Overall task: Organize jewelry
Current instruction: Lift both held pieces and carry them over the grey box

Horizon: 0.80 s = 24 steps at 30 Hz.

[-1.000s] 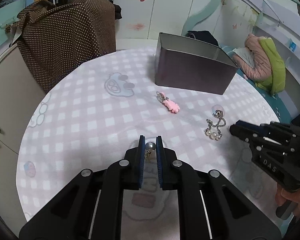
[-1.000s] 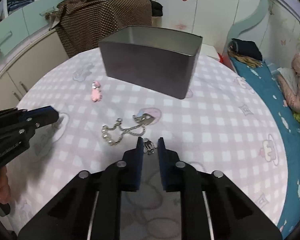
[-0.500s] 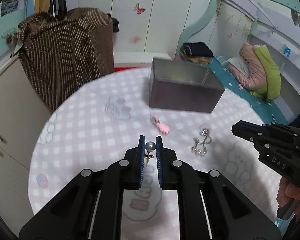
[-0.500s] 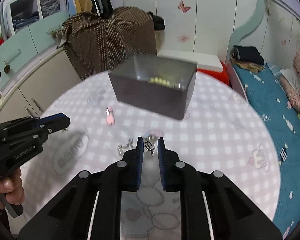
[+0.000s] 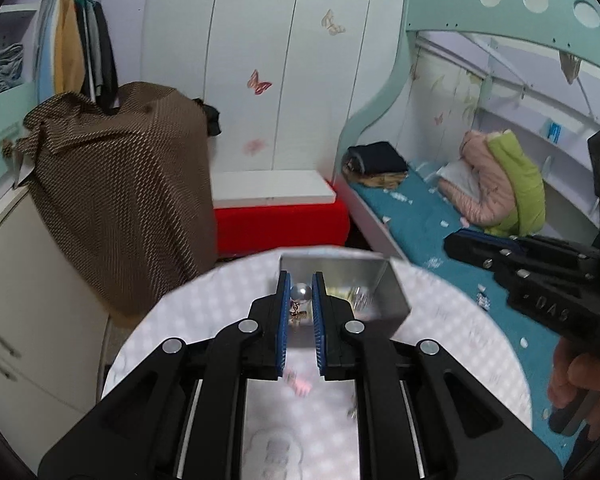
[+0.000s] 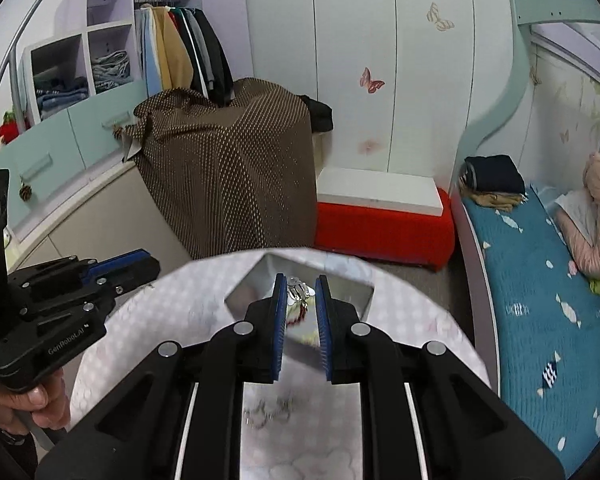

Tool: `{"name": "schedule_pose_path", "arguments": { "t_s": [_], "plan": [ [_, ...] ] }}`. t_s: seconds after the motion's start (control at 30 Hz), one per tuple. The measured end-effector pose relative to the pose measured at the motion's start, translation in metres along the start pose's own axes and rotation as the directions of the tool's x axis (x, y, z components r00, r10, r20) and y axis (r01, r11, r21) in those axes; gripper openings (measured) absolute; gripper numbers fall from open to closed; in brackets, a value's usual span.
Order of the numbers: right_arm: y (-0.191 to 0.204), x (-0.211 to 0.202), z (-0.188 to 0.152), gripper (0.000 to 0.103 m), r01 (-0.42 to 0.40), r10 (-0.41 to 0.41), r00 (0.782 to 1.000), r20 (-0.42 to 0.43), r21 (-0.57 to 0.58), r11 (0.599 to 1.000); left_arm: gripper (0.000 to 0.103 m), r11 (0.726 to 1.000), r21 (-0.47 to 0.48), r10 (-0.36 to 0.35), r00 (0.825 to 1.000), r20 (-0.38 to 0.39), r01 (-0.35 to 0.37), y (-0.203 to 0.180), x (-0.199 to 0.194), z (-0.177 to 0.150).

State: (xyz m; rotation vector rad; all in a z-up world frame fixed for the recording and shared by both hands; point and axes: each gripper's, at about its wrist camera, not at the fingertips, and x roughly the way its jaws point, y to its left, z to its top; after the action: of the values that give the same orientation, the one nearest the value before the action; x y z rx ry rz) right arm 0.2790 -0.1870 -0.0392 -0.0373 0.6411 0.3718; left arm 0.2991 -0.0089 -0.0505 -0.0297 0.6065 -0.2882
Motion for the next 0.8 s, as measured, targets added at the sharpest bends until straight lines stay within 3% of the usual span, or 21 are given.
{"name": "schedule_pose_path", "arguments": {
  "t_s": [0.07, 0.4, 0.8],
  "plan": [
    [-0.004, 0.007, 0.012, 0.013, -0.005, 0.005, 1.000, -0.006, 0.007, 1.000, 0.011, 0.999, -0.011, -0.036, 0.999, -0.011, 0.036, -0.001, 0.010, 0.016],
    [-0.018, 0.041, 0.031, 0.013, -0.009, 0.012, 0.997, -0.080, 0.049, 0.999, 0.011, 0.998, 0.000, -0.067, 0.996, -0.067, 0.067, -0.011, 0.059, 0.051],
    [-0.042, 0.089, 0.011, 0.013, 0.005, 0.030, 0.975, -0.218, 0.156, 0.988, 0.011, 0.995, -0.039, -0.101, 0.971, -0.215, 0.095, -0.009, 0.129, 0.035]
  ]
}}
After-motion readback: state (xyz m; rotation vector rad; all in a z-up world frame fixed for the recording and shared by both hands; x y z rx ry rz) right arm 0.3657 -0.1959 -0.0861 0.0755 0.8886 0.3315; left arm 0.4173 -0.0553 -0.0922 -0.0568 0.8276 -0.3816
